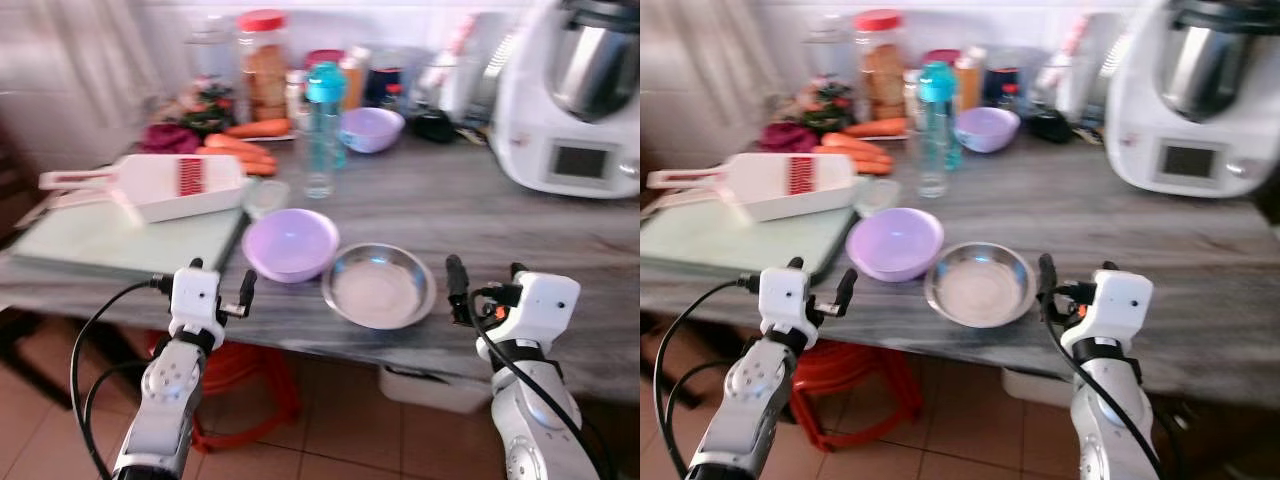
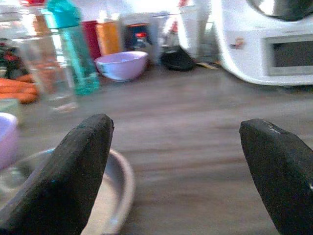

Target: Setting the table

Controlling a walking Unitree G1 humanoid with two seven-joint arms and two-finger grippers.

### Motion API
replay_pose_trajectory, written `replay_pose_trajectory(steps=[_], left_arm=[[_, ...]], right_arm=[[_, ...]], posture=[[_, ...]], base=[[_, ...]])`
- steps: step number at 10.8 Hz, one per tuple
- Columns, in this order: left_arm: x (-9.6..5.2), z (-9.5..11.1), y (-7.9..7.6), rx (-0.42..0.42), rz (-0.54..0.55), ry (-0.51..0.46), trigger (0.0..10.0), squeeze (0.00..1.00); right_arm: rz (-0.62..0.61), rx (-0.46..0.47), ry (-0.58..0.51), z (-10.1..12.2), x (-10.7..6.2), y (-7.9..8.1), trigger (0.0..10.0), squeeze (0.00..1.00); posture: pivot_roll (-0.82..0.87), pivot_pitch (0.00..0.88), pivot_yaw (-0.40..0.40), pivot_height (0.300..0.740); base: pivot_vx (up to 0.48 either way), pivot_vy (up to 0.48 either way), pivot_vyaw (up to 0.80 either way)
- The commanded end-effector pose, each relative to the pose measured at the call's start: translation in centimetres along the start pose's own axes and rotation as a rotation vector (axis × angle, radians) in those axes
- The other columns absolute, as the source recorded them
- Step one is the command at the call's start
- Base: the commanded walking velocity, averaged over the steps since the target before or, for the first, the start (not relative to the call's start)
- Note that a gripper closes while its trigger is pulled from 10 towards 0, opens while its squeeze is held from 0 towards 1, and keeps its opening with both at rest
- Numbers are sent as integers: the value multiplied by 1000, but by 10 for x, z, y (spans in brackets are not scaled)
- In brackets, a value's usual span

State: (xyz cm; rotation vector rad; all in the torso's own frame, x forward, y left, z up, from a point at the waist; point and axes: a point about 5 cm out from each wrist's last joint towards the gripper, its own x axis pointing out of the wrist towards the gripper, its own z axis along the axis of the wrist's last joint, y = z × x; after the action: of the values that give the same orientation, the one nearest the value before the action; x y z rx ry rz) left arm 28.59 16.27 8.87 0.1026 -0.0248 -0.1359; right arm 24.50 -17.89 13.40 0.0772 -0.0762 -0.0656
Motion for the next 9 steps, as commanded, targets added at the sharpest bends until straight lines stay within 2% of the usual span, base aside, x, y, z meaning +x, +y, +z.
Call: replay_pose_trajectory(steps=[1,5,9], left_arm=[[2,-1,2,9,11,13,10000,0],[5,3,1,13,17,3,10000,0],[7,4,1,11,32,2,10000,0]], right_arm=[[8,11,0,-1,1,1,10000,0],[10,9,-5,-1,4,3,10000,0],[-3,8,-9,-1,6,3,10000,0]], posture=[[-2,0,47,740],[-3,0,51,740],[-1,0,51,740]], base=[[0,0,0],[0,0,0],[-261,0,0]])
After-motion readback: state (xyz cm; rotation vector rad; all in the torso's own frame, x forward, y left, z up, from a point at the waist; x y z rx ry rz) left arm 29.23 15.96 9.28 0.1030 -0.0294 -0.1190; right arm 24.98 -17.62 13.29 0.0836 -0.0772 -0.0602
